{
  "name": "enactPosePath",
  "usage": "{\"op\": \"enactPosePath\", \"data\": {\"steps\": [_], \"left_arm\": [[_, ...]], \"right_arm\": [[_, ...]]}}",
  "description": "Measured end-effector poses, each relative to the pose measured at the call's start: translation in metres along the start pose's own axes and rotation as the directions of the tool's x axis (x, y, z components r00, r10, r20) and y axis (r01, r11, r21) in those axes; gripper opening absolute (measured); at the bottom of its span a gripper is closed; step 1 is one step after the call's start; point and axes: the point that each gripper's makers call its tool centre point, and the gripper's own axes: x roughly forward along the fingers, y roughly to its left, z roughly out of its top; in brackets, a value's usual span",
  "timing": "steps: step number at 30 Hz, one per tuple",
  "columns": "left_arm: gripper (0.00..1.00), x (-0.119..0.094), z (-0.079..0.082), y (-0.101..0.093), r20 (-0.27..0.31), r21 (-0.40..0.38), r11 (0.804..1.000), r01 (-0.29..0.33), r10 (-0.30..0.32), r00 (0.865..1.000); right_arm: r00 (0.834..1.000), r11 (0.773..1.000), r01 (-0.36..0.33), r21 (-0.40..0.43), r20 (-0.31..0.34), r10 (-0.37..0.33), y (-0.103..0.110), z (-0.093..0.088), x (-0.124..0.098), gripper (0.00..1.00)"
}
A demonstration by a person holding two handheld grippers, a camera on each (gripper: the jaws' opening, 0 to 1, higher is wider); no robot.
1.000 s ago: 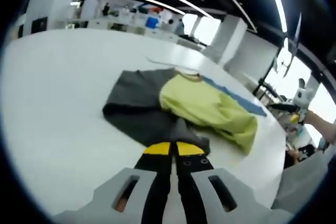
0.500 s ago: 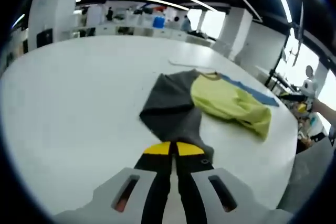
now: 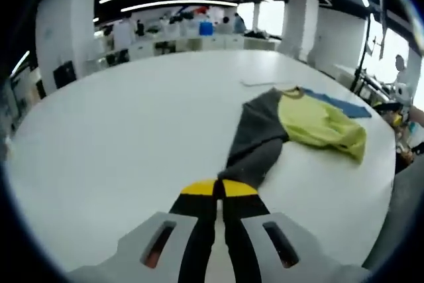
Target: Fold the garment on the visible template until the final outline fits inside the template.
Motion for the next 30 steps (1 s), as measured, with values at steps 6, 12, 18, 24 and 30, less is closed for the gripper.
{"op": "enactPosePath", "data": {"steps": [6, 12, 18, 24, 30], "left_arm": [[0.0, 0.003, -0.012, 0.019, -0.079, 0.0, 1.0, 0.0, 0.0, 0.997], [0.0, 0.008, -0.042, 0.028, -0.177, -0.038, 0.999, 0.011, -0.018, 0.984], [0.0, 0.012, -0.062, 0.031, -0.234, -0.099, 0.995, 0.008, -0.031, 0.972], [0.0, 0.012, -0.074, 0.03, -0.263, -0.12, 0.993, 0.009, -0.04, 0.964], [0.0, 0.013, -0.079, 0.036, -0.264, -0.164, 0.986, -0.011, -0.033, 0.964]], "right_arm": [[1.0, 1.0, 0.008, 0.004, -0.005, -0.008, -0.001, -0.002, -0.002, 0.89], [1.0, 1.0, 0.005, 0.005, -0.012, -0.005, 0.003, -0.004, 0.0, 0.88], [1.0, 1.0, 0.004, 0.003, -0.009, -0.004, 0.005, -0.002, 0.002, 0.88], [1.0, 1.0, 0.008, 0.002, -0.013, -0.008, 0.006, -0.002, 0.001, 0.88], [1.0, 1.0, 0.013, 0.003, -0.017, -0.013, 0.003, -0.004, 0.0, 0.88]]}}
